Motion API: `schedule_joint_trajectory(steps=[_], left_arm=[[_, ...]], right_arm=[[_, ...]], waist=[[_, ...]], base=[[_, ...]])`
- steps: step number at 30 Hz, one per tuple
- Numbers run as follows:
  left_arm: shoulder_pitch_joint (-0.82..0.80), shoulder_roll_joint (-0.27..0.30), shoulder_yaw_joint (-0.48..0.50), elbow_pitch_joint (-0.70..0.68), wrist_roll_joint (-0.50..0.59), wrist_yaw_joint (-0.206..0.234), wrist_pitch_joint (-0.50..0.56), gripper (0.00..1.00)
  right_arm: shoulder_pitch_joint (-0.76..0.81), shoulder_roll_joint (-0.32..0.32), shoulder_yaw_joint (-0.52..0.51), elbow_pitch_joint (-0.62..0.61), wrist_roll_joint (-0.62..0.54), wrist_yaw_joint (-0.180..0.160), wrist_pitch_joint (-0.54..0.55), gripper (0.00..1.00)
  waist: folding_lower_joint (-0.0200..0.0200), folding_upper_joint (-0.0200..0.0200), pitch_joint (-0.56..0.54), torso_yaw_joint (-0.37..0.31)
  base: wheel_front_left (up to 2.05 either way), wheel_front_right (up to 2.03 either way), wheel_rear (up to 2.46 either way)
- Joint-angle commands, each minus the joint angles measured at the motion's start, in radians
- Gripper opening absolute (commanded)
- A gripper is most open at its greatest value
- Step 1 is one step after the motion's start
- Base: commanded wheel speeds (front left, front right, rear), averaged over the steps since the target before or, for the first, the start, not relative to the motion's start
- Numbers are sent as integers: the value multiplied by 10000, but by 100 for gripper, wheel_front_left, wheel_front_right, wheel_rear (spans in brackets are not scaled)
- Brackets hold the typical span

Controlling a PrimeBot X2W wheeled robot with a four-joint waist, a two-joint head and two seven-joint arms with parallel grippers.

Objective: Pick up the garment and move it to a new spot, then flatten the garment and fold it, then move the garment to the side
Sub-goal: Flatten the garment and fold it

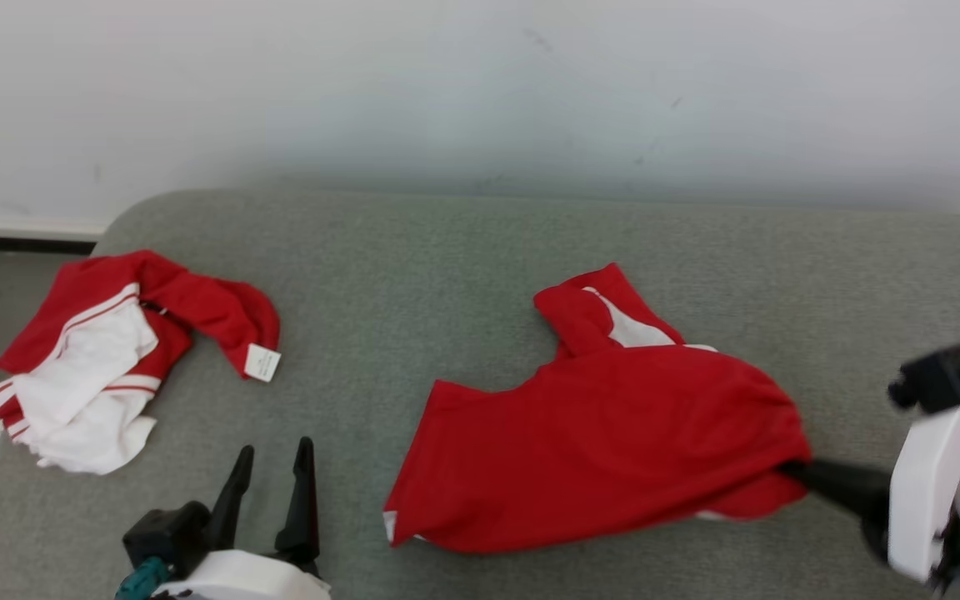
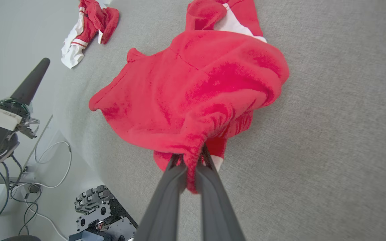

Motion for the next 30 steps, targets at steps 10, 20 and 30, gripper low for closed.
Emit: schedule_joint_trajectory(steps=[10,20,30], left_arm=[[-697,-269,-389,477,-195,-280,-13,100],[-846,-328,-475,570,-165,-248,-15,100],[-508,-264,-239,620,168,-278,-15,100]], right_arm=[[-3854,1272,-344,4332,-123,-18,3347,0],[-5215,2677,-501,7527,-978,-18,2823,100],[-4479,2384,-101,5641,-819,-18,1408,100]], waist=[[0,-1,873,1497],[0,-1,785,1663],[0,-1,14,443]], base=[[0,0,0],[0,0,0],[0,0,0]])
